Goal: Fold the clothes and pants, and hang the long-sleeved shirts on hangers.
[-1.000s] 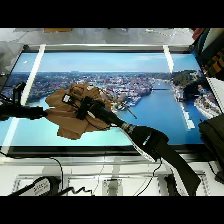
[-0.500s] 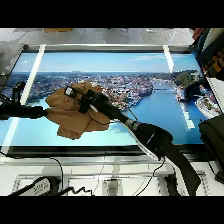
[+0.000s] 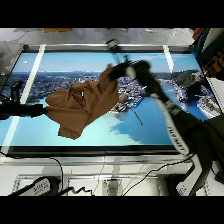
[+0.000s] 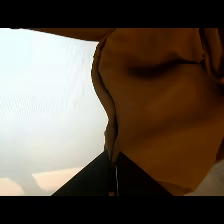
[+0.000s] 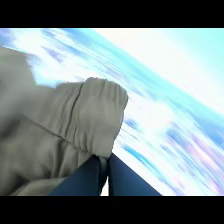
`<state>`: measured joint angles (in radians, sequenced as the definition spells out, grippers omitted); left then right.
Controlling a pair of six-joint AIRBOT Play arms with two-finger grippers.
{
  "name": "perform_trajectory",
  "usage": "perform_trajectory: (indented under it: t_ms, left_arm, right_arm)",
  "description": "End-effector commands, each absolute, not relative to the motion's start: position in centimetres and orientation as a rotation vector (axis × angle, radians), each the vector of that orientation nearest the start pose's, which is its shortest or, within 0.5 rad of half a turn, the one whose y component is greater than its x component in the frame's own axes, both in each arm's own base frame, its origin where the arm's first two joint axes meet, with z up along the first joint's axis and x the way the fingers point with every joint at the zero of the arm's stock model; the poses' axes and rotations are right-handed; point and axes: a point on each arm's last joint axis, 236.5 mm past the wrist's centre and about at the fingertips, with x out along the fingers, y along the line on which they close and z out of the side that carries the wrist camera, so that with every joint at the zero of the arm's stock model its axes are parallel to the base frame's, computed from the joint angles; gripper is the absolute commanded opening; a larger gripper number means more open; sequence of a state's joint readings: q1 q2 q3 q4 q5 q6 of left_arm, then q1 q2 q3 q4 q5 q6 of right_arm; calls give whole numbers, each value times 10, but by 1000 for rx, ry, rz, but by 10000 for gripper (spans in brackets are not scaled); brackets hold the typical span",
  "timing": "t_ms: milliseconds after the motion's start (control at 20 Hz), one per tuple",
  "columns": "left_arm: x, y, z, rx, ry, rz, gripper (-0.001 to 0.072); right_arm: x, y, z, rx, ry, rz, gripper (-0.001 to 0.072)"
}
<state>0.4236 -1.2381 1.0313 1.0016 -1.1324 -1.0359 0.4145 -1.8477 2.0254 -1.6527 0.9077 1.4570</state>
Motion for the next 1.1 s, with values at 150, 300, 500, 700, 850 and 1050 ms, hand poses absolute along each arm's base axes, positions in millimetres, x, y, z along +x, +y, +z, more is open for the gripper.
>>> perform_trajectory:
  t_ms: [150, 300, 500, 700, 850, 1050]
  left_arm:
    - [428, 67, 41, -640, 870, 20, 11]
    - [443, 83, 55, -640, 785, 71, 9]
    - [443, 128, 74, -463, 761, 155, 10]
    - [422, 174, 67, -277, 824, 261, 12]
    - [428, 200, 86, -244, 743, 317, 12]
    - [463, 213, 168, -195, 489, 339, 11]
  right_arm:
    - [561, -15, 136, -72, 898, -12, 29]
    - [539, -98, 126, 79, 953, -135, 29]
    - [506, -166, 115, 213, 1013, -230, 28]
    - [480, -194, 116, 274, 1044, -269, 28]
    - [463, -183, 113, 280, 1053, -215, 28]
    - [441, -167, 115, 299, 952, -225, 28]
